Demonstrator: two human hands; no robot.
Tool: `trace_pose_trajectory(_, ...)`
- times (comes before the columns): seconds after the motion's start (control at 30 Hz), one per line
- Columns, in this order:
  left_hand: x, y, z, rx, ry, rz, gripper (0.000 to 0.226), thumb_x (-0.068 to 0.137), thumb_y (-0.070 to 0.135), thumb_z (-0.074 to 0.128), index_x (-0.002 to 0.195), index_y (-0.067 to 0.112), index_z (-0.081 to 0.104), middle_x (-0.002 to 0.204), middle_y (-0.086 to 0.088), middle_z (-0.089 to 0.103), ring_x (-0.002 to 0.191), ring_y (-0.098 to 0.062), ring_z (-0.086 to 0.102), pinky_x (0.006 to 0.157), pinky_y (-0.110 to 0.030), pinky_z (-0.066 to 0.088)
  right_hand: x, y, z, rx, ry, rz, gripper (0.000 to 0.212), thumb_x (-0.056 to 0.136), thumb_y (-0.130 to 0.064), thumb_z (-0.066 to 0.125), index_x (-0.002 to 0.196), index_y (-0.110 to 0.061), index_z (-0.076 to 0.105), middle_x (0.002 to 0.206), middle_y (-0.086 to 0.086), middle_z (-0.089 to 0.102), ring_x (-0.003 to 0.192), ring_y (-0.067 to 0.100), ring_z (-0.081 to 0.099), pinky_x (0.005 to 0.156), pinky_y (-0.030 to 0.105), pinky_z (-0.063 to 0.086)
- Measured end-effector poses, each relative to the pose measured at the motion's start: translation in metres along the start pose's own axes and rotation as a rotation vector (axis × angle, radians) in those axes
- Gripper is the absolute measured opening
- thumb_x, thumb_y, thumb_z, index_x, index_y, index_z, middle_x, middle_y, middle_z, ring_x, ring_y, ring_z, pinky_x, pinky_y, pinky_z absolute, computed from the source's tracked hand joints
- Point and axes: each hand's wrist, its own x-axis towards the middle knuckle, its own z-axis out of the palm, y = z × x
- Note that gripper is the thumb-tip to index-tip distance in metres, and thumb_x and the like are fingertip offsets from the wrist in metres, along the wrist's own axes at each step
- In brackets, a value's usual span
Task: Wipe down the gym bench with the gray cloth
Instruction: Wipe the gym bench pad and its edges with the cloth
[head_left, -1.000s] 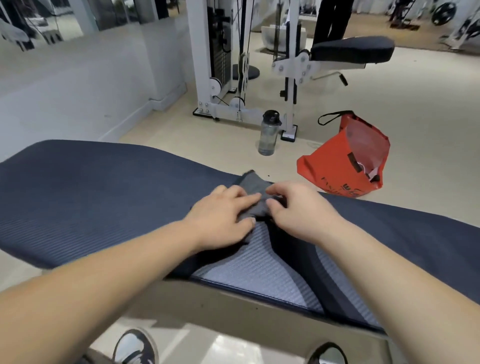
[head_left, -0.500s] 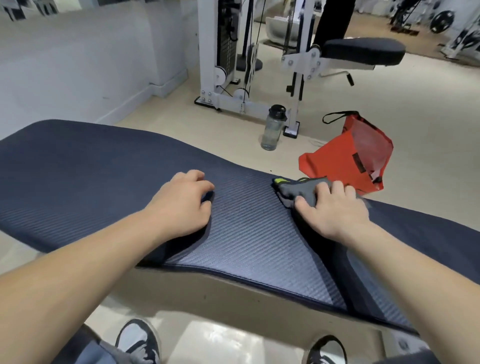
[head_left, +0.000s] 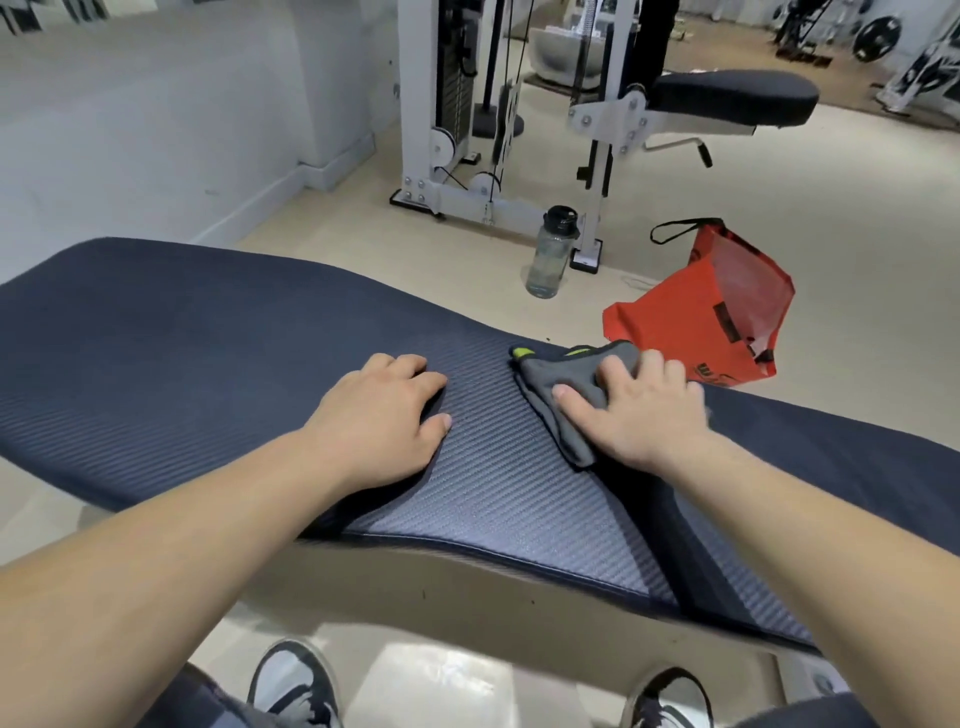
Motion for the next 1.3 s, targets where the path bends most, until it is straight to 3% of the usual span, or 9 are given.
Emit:
trace_pose_trajectory(0.23, -0.022, -0.024, -0.011, -0.101, -0.004, 0.003, 0.044, 0.09, 0.032, 0.051, 0.132, 0.026, 0.061, 0.15, 0.0, 0.048, 0.138, -0.027, 0.042, 0.105, -0.047, 0.048, -0.073, -0.063, 0.011, -0.021, 0.039, -0.555, 0.067, 0.085, -0.081, 0.02, 0.115, -0.028, 0.049, 0.116, 0.005, 0.046, 0.115, 0.03, 0.045, 0.094, 0.048, 0.033)
trace_pose_trajectory(0.3, -0.035, -0.029, -0.013, -0.084, -0.011, -0.031, 0.039, 0.091, 0.035, 0.052, 0.128, 0.025, 0.063, 0.145, 0.001, 0.05, 0.135, -0.026, 0.044, 0.104, -0.047, 0.049, -0.056, -0.059, 0.008, -0.022, 0.044, -0.524, 0.07, 0.08, -0.085, 0.017, 0.11, -0.031, 0.051, 0.116, 0.005, 0.049, 0.116, 0.031, 0.048, 0.093, 0.046, 0.035)
trace_pose_trajectory(0.37, -0.047, -0.031, -0.015, -0.056, -0.014, -0.072, 0.037, 0.096, 0.041, 0.055, 0.128, 0.024, 0.061, 0.146, 0.0, 0.049, 0.136, -0.026, 0.043, 0.106, -0.046, 0.047, -0.026, -0.05, 0.001, 0.024, 0.019, -0.315, 0.069, 0.081, -0.087, 0.02, 0.111, -0.033, 0.051, 0.128, 0.008, 0.05, 0.128, 0.033, 0.045, 0.102, 0.049, 0.035)
trace_pose_trajectory(0.5, -0.065, -0.029, -0.022, -0.062, 0.004, -0.16, 0.044, 0.097, 0.043, 0.055, 0.135, 0.021, 0.056, 0.145, 0.0, 0.05, 0.135, -0.027, 0.042, 0.108, -0.048, 0.044, -0.003, -0.054, -0.004, 0.028, -0.036, -0.071, 0.069, 0.095, -0.075, 0.024, 0.14, -0.029, 0.047, 0.15, 0.016, 0.042, 0.141, 0.038, 0.035, 0.113, 0.055, 0.031)
trace_pose_trajectory(0.77, -0.086, -0.045, -0.031, 0.043, -0.008, -0.199, 0.044, 0.094, 0.047, 0.053, 0.133, 0.027, 0.057, 0.138, 0.004, 0.053, 0.132, -0.025, 0.047, 0.102, -0.046, 0.049, -0.066, -0.116, -0.002, -0.044, -0.113, -0.665, 0.057, 0.094, -0.077, 0.027, 0.123, -0.033, 0.048, 0.131, 0.005, 0.046, 0.13, 0.031, 0.041, 0.104, 0.052, 0.032)
trace_pose_trajectory(1.0, -0.087, -0.084, -0.017, 0.057, 0.093, -0.228, 0.056, 0.091, 0.059, 0.048, 0.137, 0.028, 0.059, 0.147, 0.004, 0.054, 0.133, -0.024, 0.049, 0.106, -0.043, 0.048, 0.022, -0.065, -0.004, 0.067, 0.003, -0.079, 0.067, 0.094, -0.076, 0.027, 0.137, -0.03, 0.05, 0.147, 0.017, 0.045, 0.14, 0.038, 0.039, 0.112, 0.053, 0.032)
trace_pose_trajectory(1.07, -0.089, -0.093, -0.011, -0.004, 0.14, -0.248, 0.056, 0.093, 0.06, 0.051, 0.139, 0.028, 0.059, 0.149, 0.005, 0.053, 0.135, -0.023, 0.048, 0.107, -0.042, 0.047, 0.026, -0.072, -0.002, 0.054, -0.001, -0.019, 0.065, 0.096, -0.072, 0.027, 0.14, -0.029, 0.048, 0.148, 0.017, 0.044, 0.141, 0.038, 0.037, 0.112, 0.055, 0.031)
trace_pose_trajectory(1.17, -0.086, -0.102, -0.011, -0.02, 0.169, -0.22, 0.056, 0.092, 0.06, 0.054, 0.139, 0.03, 0.06, 0.15, 0.007, 0.053, 0.137, -0.021, 0.047, 0.106, -0.039, 0.046, 0.003, -0.116, -0.005, 0.032, -0.007, -0.135, 0.058, 0.099, -0.068, 0.027, 0.135, -0.028, 0.049, 0.144, 0.014, 0.046, 0.137, 0.036, 0.039, 0.108, 0.056, 0.032)
trace_pose_trajectory(1.3, -0.084, -0.118, -0.01, -0.04, 0.174, -0.171, 0.059, 0.086, 0.059, 0.051, 0.135, 0.03, 0.063, 0.148, 0.005, 0.056, 0.134, -0.023, 0.05, 0.106, -0.04, 0.047, -0.06, -0.182, 0.0, 0.002, 0.06, -0.573, 0.053, 0.096, -0.072, 0.03, 0.122, -0.03, 0.05, 0.126, 0.005, 0.05, 0.12, 0.032, 0.046, 0.097, 0.051, 0.036)
